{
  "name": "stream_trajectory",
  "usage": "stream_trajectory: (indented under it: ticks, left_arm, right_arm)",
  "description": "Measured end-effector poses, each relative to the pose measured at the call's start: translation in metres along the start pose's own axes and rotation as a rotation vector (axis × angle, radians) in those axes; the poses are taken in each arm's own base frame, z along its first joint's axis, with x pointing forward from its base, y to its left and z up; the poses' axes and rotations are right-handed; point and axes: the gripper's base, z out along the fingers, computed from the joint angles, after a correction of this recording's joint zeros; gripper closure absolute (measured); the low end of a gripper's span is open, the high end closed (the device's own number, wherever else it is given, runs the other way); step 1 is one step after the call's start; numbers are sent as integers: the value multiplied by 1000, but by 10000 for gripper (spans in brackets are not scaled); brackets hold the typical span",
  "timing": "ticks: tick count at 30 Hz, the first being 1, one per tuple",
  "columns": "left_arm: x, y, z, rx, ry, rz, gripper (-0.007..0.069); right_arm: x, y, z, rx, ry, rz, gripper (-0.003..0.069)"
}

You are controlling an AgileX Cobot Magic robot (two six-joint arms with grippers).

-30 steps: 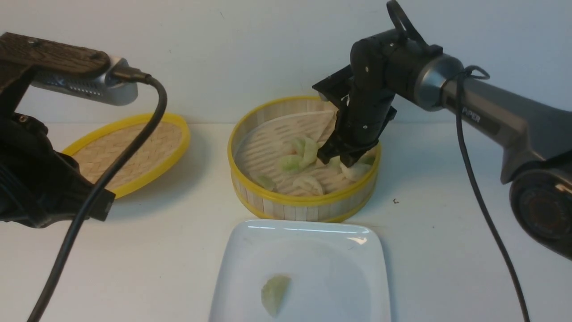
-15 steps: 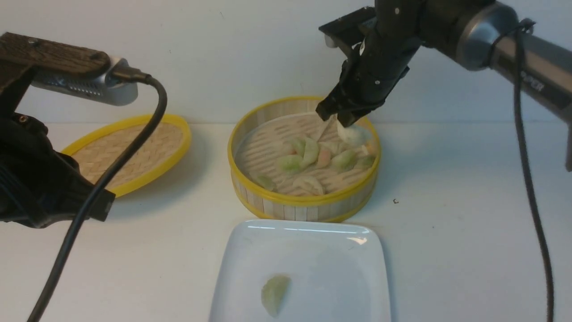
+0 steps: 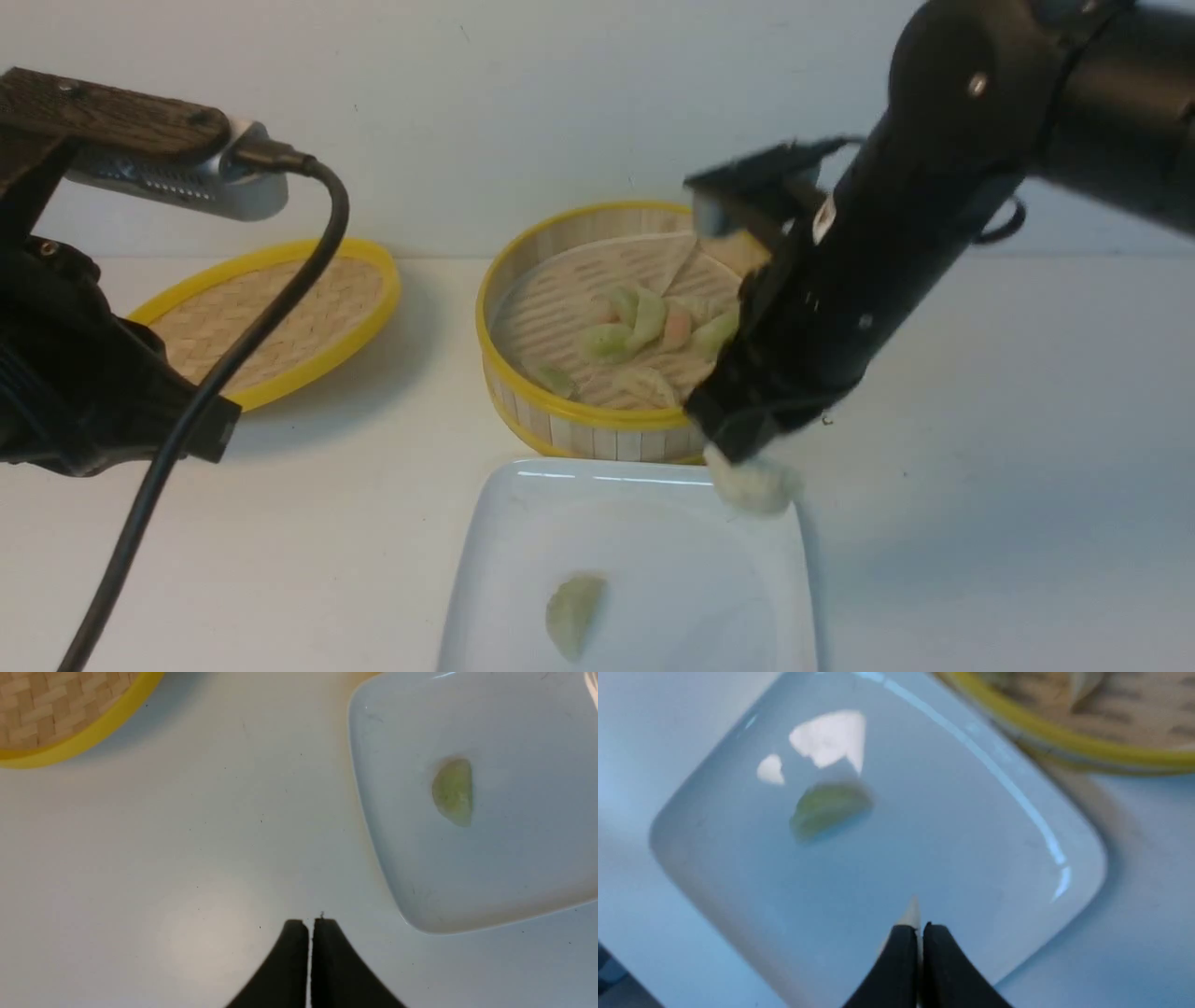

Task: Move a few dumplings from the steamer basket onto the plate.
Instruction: Use the right arm to put the dumpling into the plate

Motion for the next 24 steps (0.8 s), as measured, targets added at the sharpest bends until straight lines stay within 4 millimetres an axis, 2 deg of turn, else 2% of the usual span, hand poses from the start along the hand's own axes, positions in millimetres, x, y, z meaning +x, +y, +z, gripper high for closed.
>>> stream_trajectory:
  ticks: [3, 5, 10, 13, 14, 16, 19, 20, 21, 24]
  left_arm:
    - [1, 0, 1, 2, 5, -1, 631]
    - [1, 0, 1, 4, 5, -1, 631]
    - [1, 0, 1, 4, 6, -2, 631]
    - [1, 0, 1, 4, 6, -2, 631]
    - [1, 0, 1, 4, 6, -2, 631]
    - [1, 0, 1, 5, 6, -2, 631]
    - [1, 0, 1, 5, 6, -2, 631]
    - [1, 0, 1, 5, 6, -2, 631]
    - [1, 0, 1, 5, 6, -2, 631]
    - [1, 0, 1, 5, 6, -2, 631]
  right_arm:
    - [8, 12, 36, -7, 44, -22, 660]
    - [6, 13, 50, -3, 37, -24, 651]
    - [-3, 11, 71, 10, -6, -21, 565]
    - [-4, 10, 73, 15, -8, -22, 462]
    - [-4, 10, 72, 15, -8, -23, 447]
    - [-9, 11, 58, 38, 8, -38, 373]
    - [-12, 13, 30, 87, 2, -35, 389]
    - [-12, 15, 14, 112, -20, -34, 416]
    - [-12, 16, 7, 117, -38, -32, 423]
    - [5, 25, -66, 197, -197, -17, 582]
